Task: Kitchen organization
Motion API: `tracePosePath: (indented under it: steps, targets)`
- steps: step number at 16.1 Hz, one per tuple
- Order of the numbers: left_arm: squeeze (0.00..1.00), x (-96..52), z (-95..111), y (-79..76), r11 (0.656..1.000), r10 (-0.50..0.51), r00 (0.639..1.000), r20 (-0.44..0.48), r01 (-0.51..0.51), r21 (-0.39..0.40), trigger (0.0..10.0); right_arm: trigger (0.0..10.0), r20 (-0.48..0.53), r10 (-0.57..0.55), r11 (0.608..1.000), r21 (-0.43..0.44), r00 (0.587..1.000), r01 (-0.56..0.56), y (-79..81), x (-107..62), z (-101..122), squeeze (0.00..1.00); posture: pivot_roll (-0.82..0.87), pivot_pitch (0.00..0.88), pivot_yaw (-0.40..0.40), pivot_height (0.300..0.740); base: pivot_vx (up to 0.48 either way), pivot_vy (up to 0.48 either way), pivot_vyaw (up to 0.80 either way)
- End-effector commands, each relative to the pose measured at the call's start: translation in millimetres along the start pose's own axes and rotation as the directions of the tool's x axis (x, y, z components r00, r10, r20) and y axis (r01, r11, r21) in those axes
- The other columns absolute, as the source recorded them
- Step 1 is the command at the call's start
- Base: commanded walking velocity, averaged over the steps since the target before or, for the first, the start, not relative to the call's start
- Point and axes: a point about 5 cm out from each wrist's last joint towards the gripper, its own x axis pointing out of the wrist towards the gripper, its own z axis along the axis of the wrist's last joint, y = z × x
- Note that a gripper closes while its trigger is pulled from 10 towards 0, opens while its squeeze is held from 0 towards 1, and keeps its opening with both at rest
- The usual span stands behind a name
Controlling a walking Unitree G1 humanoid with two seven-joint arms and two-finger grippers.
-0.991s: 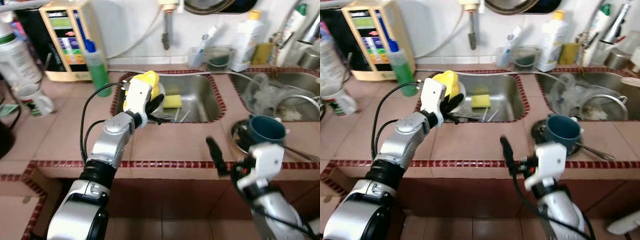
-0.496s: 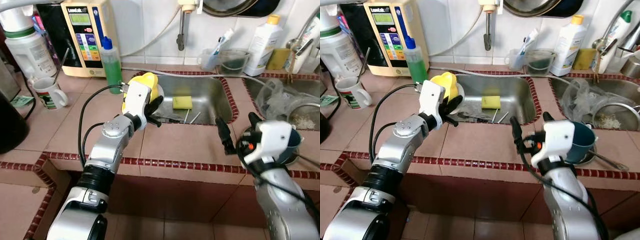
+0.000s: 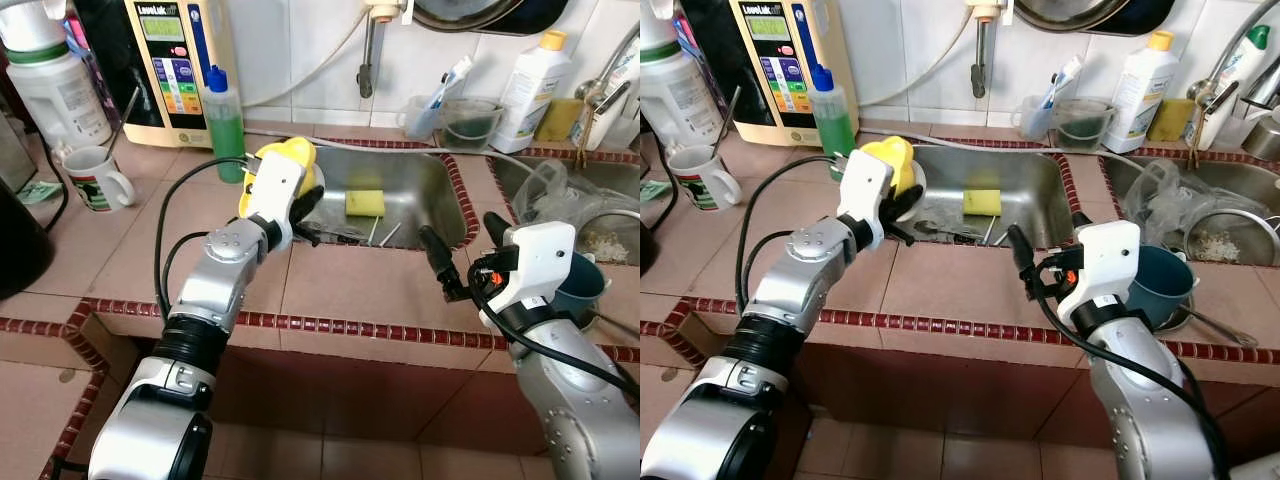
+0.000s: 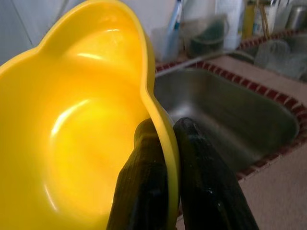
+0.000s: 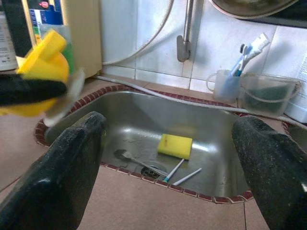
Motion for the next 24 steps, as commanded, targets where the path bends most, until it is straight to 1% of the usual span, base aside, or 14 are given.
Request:
tracePosePath:
  steps: [1, 3, 5, 7, 8, 11, 13, 16, 20, 23, 24]
  targets:
    - [0.0, 3.4, 4, -1.5, 0.999, -0.023, 1.0, 0.0, 0.023, 0.042, 10.0, 10.0, 0.0, 0.021, 1.0, -0.002, 1.0, -0.021, 3.2, -3.4, 5, 0.0, -0.2, 0.09, 0.005, 0.74, 0.0, 0.0, 0.0]
    - [0.0, 6.9, 2, -6.5, 0.997, -0.049, 0.999, -0.009, 0.049, 0.052, 10.0, 10.0, -0.011, 0.023, 1.0, -0.005, 1.0, -0.023, 4.5, -7.8, 6, 0.0, -0.21, 0.113, 0.01, 0.74, 0.0, 0.0, 0.0]
    - [0.0, 13.2, 5, -16.8, 0.993, -0.091, 0.996, -0.011, 0.092, 0.078, 10.0, 10.0, -0.036, 0.031, 0.999, 0.01, 0.999, -0.03, 9.2, -17.7, 6, 0.0, -0.23, 0.14, 0.022, 0.74, 0.0, 0.0, 0.0]
    - [0.0, 17.8, 9, -22.1, 0.99, -0.112, 0.994, 0.002, 0.111, 0.084, 10.0, 10.0, -0.05, 0.043, 0.999, 0.019, 0.998, -0.042, 13.4, -25.0, 6, 0.0, -0.24, 0.148, 0.031, 0.74, 0.0, 0.0, 0.0]
    - [0.0, 18.6, 10, -22.9, 0.99, -0.114, 0.993, 0.003, 0.114, 0.083, 10.0, 10.0, -0.052, 0.045, 0.999, 0.024, 0.998, -0.044, 13.8, -26.0, 6, 0.0, -0.24, 0.148, 0.031, 0.74, 0.0, 0.0, 0.0]
    - [0.0, 26.0, 14, -32.4, 0.984, -0.155, 0.988, 0.011, 0.153, 0.092, 10.0, 10.0, -0.059, 0.07, 0.996, 0.06, 0.996, -0.066, 23.2, -39.1, 8, 0.0, -0.27, 0.17, 0.052, 0.74, 0.0, 0.0, 0.0]
    - [0.0, 30.6, 15, -36.8, 0.981, -0.173, 0.985, 0.007, 0.171, 0.091, 10.0, 10.0, -0.077, 0.11, 0.991, 0.08, 0.991, -0.103, 30.9, -47.4, 8, 0.0, -0.28, 0.185, 0.06, 0.74, 0.0, 0.0, 0.0]
    - [0.0, 35.6, 19, -40.2, 0.977, -0.187, 0.982, 0.009, 0.186, 0.104, 10.0, 10.0, -0.087, 0.148, 0.984, 0.115, 0.985, -0.138, 39.3, -57.2, 11, 0.0, -0.3, 0.2, 0.073, 0.74, 0.0, 0.0, 0.0]
    - [0.0, 40.3, 24, -38.3, 0.976, -0.182, 0.983, 0.004, 0.18, 0.122, 10.0, 10.0, -0.092, 0.162, 0.978, 0.147, 0.982, -0.148, 48.2, -64.4, 13, 0.0, -0.31, 0.223, 0.087, 0.74, 0.0, 0.0, 0.0]
    - [0.0, 42.7, 29, -35.3, 0.978, -0.169, 0.986, 0.005, 0.167, 0.128, 10.0, 10.0, -0.095, 0.149, 0.977, 0.166, 0.984, -0.132, 48.4, -68.3, 13, 0.0, -0.31, 0.242, 0.094, 0.74, 0.0, 0.0, 0.0]
    - [0.0, 44.3, 33, -32.7, 0.979, -0.156, 0.988, 0.008, 0.153, 0.135, 10.0, 10.0, -0.094, 0.143, 0.976, 0.179, 0.985, -0.125, 49.4, -71.1, 14, 0.0, -0.31, 0.26, 0.099, 0.74, 0.0, 0.0, 0.0]
